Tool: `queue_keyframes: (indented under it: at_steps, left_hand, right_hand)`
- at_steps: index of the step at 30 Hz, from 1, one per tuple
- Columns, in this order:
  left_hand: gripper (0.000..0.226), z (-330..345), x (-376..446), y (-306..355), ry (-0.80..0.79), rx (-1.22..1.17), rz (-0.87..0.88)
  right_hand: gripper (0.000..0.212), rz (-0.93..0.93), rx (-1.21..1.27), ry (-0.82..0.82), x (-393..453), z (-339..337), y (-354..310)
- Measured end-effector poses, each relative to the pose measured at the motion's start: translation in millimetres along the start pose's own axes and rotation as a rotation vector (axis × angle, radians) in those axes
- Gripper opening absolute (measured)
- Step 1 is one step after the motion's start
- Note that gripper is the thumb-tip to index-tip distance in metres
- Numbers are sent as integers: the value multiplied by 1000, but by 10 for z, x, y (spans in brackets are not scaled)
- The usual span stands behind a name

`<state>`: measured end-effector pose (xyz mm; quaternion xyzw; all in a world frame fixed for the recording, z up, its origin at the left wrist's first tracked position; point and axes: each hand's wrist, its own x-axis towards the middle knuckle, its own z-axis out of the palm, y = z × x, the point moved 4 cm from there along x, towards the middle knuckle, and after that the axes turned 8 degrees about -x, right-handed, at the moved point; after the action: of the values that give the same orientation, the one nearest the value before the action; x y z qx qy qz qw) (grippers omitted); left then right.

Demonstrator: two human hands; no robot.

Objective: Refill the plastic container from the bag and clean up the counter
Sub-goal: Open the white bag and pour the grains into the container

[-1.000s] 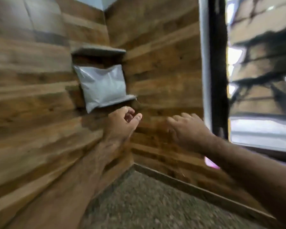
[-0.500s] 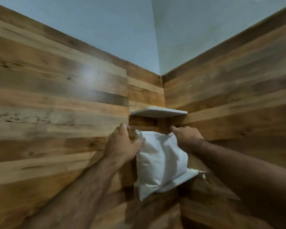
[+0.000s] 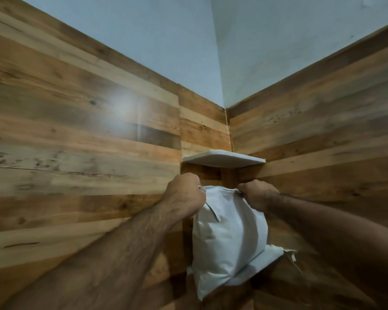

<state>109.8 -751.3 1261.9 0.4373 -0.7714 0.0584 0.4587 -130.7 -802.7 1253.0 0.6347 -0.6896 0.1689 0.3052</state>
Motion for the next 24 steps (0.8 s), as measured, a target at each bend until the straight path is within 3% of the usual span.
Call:
queue_keyframes:
  at_steps: [12, 17, 24]
  left_hand:
    - [32, -428, -742, 775, 274, -217, 170]
    - [29, -301, -1641, 1269, 163, -320, 171]
    - [25, 453, -3546, 1575, -172, -349, 29]
  right_hand:
    - [29, 83, 2, 85, -877, -1120, 324]
    - [24, 38, -119, -57, -1874, -1187, 634]
    - [29, -100, -311, -370, -3876, -339, 926]
